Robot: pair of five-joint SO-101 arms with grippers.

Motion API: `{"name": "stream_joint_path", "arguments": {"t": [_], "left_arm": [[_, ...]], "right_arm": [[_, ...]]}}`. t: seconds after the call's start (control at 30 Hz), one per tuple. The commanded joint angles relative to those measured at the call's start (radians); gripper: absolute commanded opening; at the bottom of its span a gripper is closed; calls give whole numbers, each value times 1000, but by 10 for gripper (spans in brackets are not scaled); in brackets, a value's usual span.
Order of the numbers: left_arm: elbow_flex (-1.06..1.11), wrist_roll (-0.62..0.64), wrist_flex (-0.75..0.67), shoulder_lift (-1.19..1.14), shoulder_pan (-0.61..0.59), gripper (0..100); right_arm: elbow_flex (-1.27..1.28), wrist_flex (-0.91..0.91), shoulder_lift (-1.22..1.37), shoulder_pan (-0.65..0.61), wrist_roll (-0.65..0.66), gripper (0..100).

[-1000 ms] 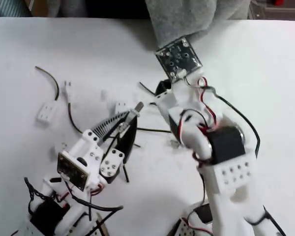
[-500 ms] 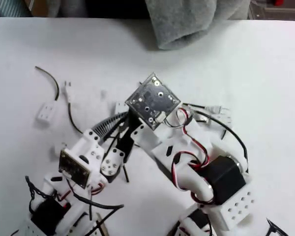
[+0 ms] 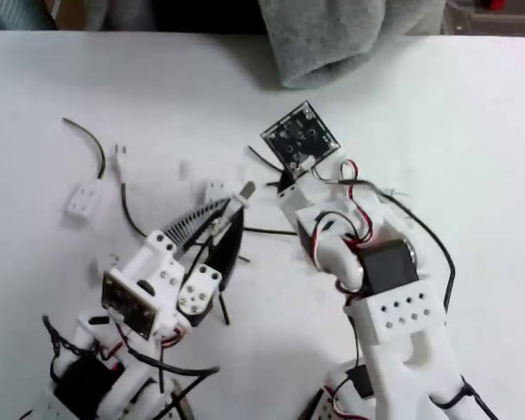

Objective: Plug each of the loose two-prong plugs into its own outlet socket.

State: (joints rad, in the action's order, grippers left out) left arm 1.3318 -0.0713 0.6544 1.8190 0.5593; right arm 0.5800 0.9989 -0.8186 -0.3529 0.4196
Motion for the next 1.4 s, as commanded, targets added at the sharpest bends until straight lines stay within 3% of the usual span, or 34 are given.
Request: {"name": "stream_joint_path", "arguments": {"t": [0.0, 0.17, 0.37, 0.6, 0.73, 0.9, 1.07, 1.37], "left_arm": [[-9, 5, -17, 7, -1, 23], [14, 11, -23, 5, -124, 23], [17, 11, -17, -2, -231, 22], [-58, 9, -18, -214, -234, 22], [-252, 9, 14, -535, -236, 22], [-574, -37, 196, -908, -232, 22], [-928, -98, 411, -1187, -239, 22], [-1501, -52, 769, -1733, -329, 23]], "right_arm": [[-52, -15, -8, 16, 8, 18], [-63, -27, -1, 61, 5, 18], [126, -67, 2, 242, -9, 18], [502, -317, 1, 363, -201, 18], [629, -435, 1, 387, -158, 18], [750, -596, 1, 410, -150, 18], [758, -616, 1, 420, -152, 18], [760, -616, -1, 420, -152, 18]]}}
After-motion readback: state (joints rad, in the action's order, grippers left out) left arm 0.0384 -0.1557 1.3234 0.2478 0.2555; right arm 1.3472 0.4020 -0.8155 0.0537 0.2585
